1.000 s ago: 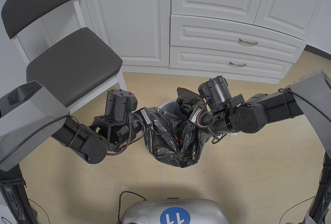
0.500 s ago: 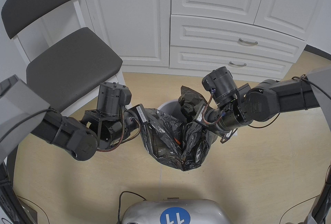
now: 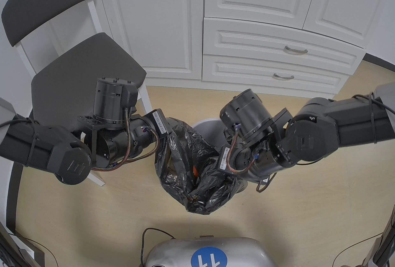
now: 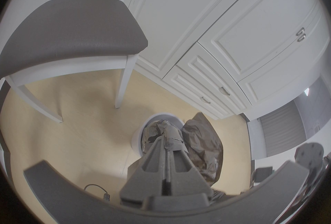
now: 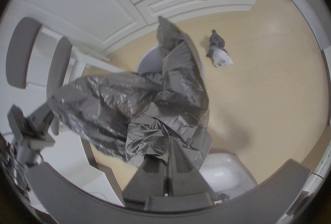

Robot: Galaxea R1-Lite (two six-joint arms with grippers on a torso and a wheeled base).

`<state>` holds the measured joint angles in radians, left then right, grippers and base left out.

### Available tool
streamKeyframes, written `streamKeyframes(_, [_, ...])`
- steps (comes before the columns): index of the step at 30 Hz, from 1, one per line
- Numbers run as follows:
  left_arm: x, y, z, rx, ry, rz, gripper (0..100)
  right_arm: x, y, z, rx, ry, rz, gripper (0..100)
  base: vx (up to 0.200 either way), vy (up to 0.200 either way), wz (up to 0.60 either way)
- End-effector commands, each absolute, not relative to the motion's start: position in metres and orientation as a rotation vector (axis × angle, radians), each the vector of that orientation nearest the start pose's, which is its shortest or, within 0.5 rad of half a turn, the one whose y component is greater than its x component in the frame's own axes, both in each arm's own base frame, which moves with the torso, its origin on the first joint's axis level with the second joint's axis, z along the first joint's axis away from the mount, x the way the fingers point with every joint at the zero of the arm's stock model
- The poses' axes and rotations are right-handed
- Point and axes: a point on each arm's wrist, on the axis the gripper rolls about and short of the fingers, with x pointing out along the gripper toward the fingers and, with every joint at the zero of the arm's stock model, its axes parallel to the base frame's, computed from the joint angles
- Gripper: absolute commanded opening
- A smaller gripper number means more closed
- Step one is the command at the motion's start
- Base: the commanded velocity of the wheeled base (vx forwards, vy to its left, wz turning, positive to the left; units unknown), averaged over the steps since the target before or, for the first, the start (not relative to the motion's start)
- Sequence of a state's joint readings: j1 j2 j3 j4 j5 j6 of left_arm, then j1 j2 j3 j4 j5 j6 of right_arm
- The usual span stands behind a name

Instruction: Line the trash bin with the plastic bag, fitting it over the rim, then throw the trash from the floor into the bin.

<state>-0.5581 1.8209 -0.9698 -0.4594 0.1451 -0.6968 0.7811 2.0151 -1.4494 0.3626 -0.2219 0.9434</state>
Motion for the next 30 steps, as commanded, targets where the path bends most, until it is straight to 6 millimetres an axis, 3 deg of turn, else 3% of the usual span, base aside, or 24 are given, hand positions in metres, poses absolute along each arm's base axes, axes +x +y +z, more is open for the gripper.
streamKeyframes(1, [0.286,-0.174,0.181,-0.556,0.463,-0.268,0,0.258,0.278,0.15,0.371,1.0,0.121,0,0.0,0.0,0.0])
streamKeyframes(9, [0.29,-0.174,0.191,-0.574,0.423,-0.281,0,0.256,0.281,0.146,0.359,1.014,0.123,0,0.0,0.0,0.0])
streamKeyframes(16, [0.301,-0.177,0.224,-0.616,0.335,-0.331,0,0.251,0.287,0.137,0.343,1.055,0.145,0,0.0,0.0,0.0])
streamKeyframes(25, [0.31,-0.161,0.23,-0.632,0.313,-0.32,0,0.261,0.294,0.108,0.314,1.108,0.116,0,0.0,0.0,0.0])
streamKeyframes(30, [0.308,-0.158,0.234,-0.636,0.306,-0.326,0,0.263,0.294,0.107,0.321,1.124,0.123,0,0.0,0.0,0.0])
